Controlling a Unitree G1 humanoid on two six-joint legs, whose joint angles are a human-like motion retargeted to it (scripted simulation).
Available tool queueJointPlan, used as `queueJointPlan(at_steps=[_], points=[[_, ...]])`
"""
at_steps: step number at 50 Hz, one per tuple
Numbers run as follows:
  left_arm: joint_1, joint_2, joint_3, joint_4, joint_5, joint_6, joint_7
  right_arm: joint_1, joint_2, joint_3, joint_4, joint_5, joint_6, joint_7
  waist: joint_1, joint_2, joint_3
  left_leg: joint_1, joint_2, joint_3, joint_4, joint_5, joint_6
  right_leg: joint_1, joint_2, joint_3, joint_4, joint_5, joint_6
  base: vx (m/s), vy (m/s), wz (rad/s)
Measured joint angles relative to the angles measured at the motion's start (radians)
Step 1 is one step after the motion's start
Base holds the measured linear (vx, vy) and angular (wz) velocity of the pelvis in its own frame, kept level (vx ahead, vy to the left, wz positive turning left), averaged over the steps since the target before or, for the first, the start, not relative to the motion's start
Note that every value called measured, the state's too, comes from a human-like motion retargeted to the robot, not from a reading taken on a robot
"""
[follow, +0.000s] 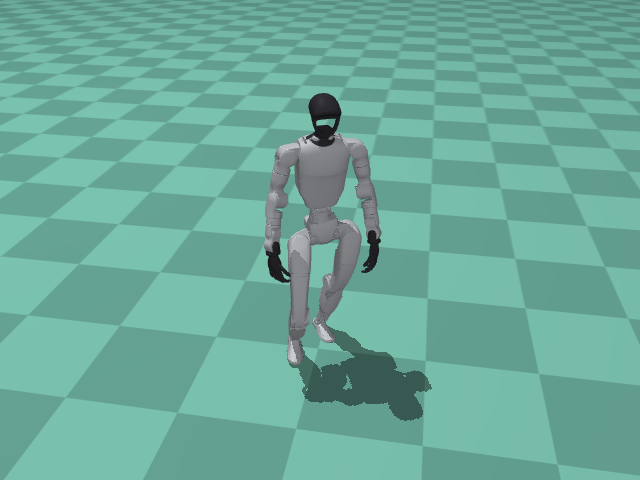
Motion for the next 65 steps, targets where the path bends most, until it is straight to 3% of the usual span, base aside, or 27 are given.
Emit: queueJointPlan(at_steps=[7,11,22,26,30,33,35,40,43,47,55,61,63,65], points=[[0.004,-0.014,0.017,-0.009,-0.037,-0.021,0.007,0.018,0.012,-0.029,-0.014,0.02,0.006,0.0,-0.024,0.072,-0.011,0.039,0.071,-0.036,-0.055,-0.01,-0.01,-0.063,0.109,-0.038,-0.396,0.102,0.051,0.22,0.0,0.14],[0.021,-0.018,0.014,-0.006,-0.04,-0.026,0.004,0.033,0.015,-0.038,-0.018,0.024,0.007,-0.004,-0.017,0.073,-0.013,0.044,0.07,-0.039,0.003,-0.052,-0.016,-0.084,0.117,-0.046,-0.495,0.12,0.073,0.24,-0.07,-0.04],[0.079,-0.041,0.031,0.034,-0.052,-0.015,-0.016,0.037,0.026,-0.052,-0.021,0.038,0.014,-0.013,0.002,0.116,-0.033,0.04,0.146,-0.094,0.307,-0.17,-0.063,-0.029,0.187,-0.086,-0.448,0.203,0.035,0.35,-0.11,-0.11],[0.097,-0.048,0.043,0.049,-0.072,-0.009,-0.013,0.04,0.029,-0.05,-0.029,0.045,0.012,-0.02,0.008,0.15,-0.045,0.012,0.2,-0.13,0.483,-0.114,-0.13,0.015,0.264,-0.09,-0.433,0.191,-0.006,0.37,-0.13,-0.27],[0.101,-0.05,0.057,0.047,-0.093,-0.007,-0.012,0.045,0.024,-0.045,-0.044,0.056,0.009,-0.026,0.018,0.215,-0.055,-0.065,0.28,-0.174,0.748,0.009,-0.24,0.094,0.389,-0.101,-0.496,0.194,-0.057,0.33,-0.1,-0.36],[0.08,-0.038,0.064,0.019,-0.102,-0.007,-0.012,0.049,0.012,-0.049,-0.061,0.06,0.013,-0.03,0.032,0.249,-0.063,-0.174,0.355,-0.167,0.986,0.105,-0.287,0.162,0.468,-0.099,-0.577,0.208,-0.087,0.31,-0.08,-0.26],[0.067,-0.032,0.065,-0.006,-0.107,-0.01,-0.008,0.06,0.004,-0.05,-0.064,0.06,0.015,-0.038,0.048,0.261,-0.063,-0.241,0.403,-0.15,1.118,0.106,-0.279,0.198,0.502,-0.093,-0.585,0.193,-0.096,0.34,-0.08,-0.24],[0.006,0.002,0.08,-0.084,-0.124,-0.012,0.005,0.065,-0.012,-0.068,-0.048,0.051,0.028,-0.045,0.102,0.239,-0.049,-0.437,0.462,-0.111,1.264,-0.043,-0.185,0.312,0.522,-0.057,-0.643,0.158,-0.097,0.38,-0.08,-0.19],[-0.019,0.024,0.097,-0.12,-0.135,-0.015,0.016,0.059,-0.014,-0.076,-0.037,0.041,0.031,-0.042,0.135,0.208,-0.03,-0.545,0.448,-0.092,1.209,-0.111,-0.151,0.388,0.502,-0.026,-0.673,0.124,-0.094,0.43,-0.07,-0.22],[-0.032,0.046,0.116,-0.135,-0.149,-0.018,0.029,0.047,-0.014,-0.083,-0.034,0.036,0.026,-0.037,0.163,0.149,0.001,-0.638,0.379,-0.063,0.991,-0.117,-0.137,0.498,0.443,0.015,-0.722,0.076,-0.087,0.49,-0.03,-0.17],[0.021,0.039,0.135,-0.078,-0.139,-0.003,0.027,0.037,-0.01,-0.083,-0.038,0.015,0.018,-0.046,0.167,0.066,0.001,-0.675,0.219,-0.06,0.394,0.012,-0.144,0.586,0.324,0.039,-0.649,-0.06,-0.064,0.52,0.05,-0.04],[0.107,0.013,0.145,-0.017,-0.139,0.019,0.021,0.042,0.018,-0.086,-0.035,0.012,0.018,-0.061,0.191,0.033,-0.019,-0.724,0.166,-0.063,0.513,0.049,-0.11,0.598,0.264,0.047,-0.455,-0.138,-0.037,0.55,0.11,-0.17],[0.133,0.005,0.148,0.005,-0.148,0.025,0.016,0.045,0.029,-0.087,-0.029,0.011,0.021,-0.063,0.203,0.013,-0.032,-0.73,0.14,-0.058,0.578,0.064,-0.093,0.595,0.229,0.048,-0.374,-0.125,-0.016,0.58,0.13,-0.18],[0.136,0.013,0.15,0.036,-0.166,0.028,-0.003,0.029,0.04,-0.091,-0.014,0.011,0.026,-0.049,0.22,-0.055,-0.039,-0.67,0.071,-0.024,0.502,0.117,-0.066,0.579,0.142,0.065,-0.29,-0.054,0.032,0.58,0.14,-0.1]])
